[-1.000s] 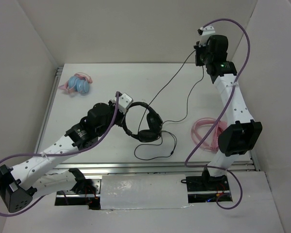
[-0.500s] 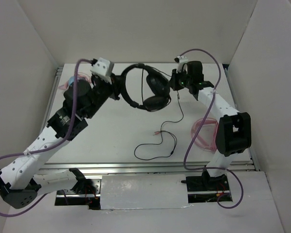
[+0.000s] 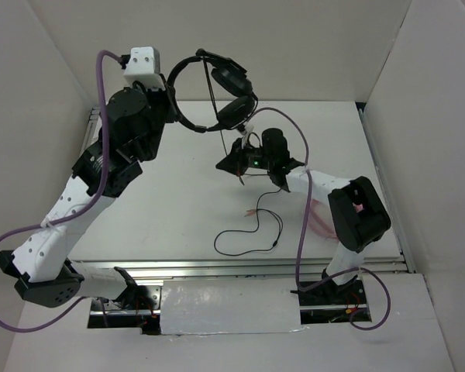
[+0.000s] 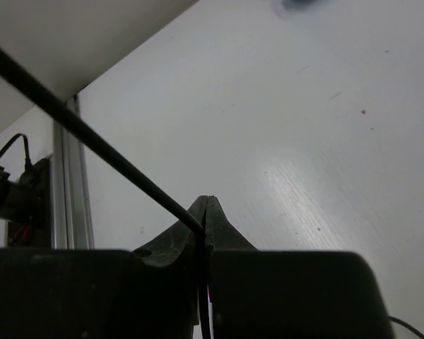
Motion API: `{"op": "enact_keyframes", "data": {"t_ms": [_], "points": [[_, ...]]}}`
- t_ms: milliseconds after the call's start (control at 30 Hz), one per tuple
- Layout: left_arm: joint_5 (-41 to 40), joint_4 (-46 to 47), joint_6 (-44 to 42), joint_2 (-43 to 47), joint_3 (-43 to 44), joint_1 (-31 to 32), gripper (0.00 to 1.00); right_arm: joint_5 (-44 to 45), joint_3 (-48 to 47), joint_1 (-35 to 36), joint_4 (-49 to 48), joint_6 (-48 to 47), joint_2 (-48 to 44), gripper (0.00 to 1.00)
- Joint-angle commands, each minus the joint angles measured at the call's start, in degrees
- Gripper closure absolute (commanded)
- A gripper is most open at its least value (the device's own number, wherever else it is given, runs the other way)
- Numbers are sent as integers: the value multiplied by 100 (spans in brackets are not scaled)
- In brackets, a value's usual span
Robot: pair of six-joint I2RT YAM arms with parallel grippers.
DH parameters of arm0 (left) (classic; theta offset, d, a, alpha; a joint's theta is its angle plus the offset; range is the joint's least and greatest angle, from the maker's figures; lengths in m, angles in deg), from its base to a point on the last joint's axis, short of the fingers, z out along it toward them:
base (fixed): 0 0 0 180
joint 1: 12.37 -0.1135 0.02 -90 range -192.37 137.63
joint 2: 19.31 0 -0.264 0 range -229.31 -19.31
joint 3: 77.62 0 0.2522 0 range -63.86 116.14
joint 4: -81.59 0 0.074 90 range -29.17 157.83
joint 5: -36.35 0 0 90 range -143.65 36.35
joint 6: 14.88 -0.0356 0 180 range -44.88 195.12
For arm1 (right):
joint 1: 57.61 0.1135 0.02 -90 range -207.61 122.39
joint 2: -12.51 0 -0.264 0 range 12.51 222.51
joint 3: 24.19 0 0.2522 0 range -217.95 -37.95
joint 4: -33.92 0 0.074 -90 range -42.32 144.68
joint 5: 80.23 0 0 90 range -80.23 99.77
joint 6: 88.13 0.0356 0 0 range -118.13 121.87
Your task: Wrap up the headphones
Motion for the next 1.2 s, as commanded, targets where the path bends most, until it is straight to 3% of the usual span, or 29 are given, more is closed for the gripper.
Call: {"op": "enact_keyframes", "data": {"t_ms": [0, 133, 267, 500, 633, 733, 800, 933, 1067, 1167], "points": [[-630, 822, 317, -129, 766, -19, 100, -336, 361, 296, -1204, 387, 246, 94], [-507, 454, 387, -323, 1318, -19, 100, -450, 90, 648, -1055, 282, 563, 91], [-455, 197, 362, -421, 1716, -28, 100, -740, -50, 920, -1827, 606, 1088, 86], [-358, 399, 133, -306, 1927, -10, 100, -969, -1447, 992, -1100, 660, 1951, 80], [-665, 627, -209, -324, 2138, -10, 100, -1267, -1080, 991, -1817, 1133, 2022, 80], [-841, 742, -411, -376, 2287, -10, 100, -1409, -948, 1166, -1969, 1240, 2119, 87], [-1042, 855, -552, -429, 2384, -10, 100, -1470, -651, 1255, -2091, 1284, 2075, 100], [-1814, 1320, -1148, -552, 2279, -10, 100, -1269, 474, 1334, -2339, 1224, 1409, 100], [-2387, 1945, -1879, -745, 1813, -19, 100, 106, 1895, 1448, -1584, 907, -108, 100], [-2380, 1598, -1644, -1069, 1953, -317, 100, 1459, 2766, 1658, -883, 818, -1367, 100]]}}
